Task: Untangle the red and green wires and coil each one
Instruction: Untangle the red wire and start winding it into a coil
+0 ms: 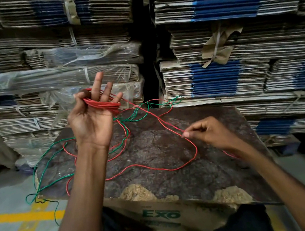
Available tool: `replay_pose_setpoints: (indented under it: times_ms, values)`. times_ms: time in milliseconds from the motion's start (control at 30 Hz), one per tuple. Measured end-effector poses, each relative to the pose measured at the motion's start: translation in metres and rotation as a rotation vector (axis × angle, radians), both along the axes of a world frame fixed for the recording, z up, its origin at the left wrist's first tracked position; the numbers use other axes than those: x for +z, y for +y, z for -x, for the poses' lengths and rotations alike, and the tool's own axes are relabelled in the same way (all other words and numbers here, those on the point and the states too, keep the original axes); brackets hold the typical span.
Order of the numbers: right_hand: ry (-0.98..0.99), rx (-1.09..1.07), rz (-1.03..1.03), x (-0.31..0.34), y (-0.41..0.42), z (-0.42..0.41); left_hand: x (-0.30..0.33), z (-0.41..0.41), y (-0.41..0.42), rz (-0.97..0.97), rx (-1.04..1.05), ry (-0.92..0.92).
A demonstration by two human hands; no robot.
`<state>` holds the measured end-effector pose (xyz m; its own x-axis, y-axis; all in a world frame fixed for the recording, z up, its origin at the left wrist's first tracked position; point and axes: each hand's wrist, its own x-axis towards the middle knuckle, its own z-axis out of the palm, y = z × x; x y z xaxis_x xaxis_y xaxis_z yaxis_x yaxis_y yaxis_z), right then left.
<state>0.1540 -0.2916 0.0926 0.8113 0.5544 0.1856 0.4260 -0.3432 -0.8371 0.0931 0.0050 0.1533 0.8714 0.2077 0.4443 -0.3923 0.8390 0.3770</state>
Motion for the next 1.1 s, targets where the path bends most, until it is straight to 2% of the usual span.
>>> replay_pose_setpoints:
  times_ms: [133, 300, 333, 467, 600, 700, 800, 933, 1033, 1100]
  values:
    - [-0.027, 0.102, 0.109, 0.009, -0.003, 0.017, 0.0, -0.018, -0.003, -0.022, 0.177, 0.17]
    - [-0.124, 0.145, 0.331, 0.031, -0.014, 0.039, -0.008, -0.043, 0.006, -0.103, 0.317, 0.225]
    - [-0.172, 0.129, 0.36, 0.035, -0.017, 0.044, -0.009, -0.044, 0.005, -0.172, 0.358, 0.224]
    - [-0.318, 0.054, 0.295, 0.048, -0.027, 0.054, -0.024, -0.042, -0.01, -0.706, 0.605, 0.254]
    - [-0.409, -0.021, 0.166, 0.062, -0.029, 0.054, -0.046, -0.043, -0.02, -1.403, 0.639, 0.213]
    - [-0.48, -0.119, 0.027, 0.074, -0.031, 0.046, -0.052, -0.034, -0.031, -1.707, 0.642, 0.138]
    - [-0.522, -0.218, -0.065, 0.081, -0.036, 0.033, -0.055, -0.025, -0.036, -1.794, 0.532, 0.164]
    - [-0.621, -0.357, -0.091, 0.079, -0.044, 0.009, -0.061, -0.01, -0.044, -1.796, 0.352, 0.244]
    - [-0.745, -0.419, -0.028, 0.077, -0.043, -0.003, -0.063, 0.002, -0.05, -1.706, 0.191, 0.233]
    - [-0.794, -0.407, -0.012, 0.076, -0.04, -0.012, -0.062, 0.012, -0.053, -1.573, 0.045, 0.223]
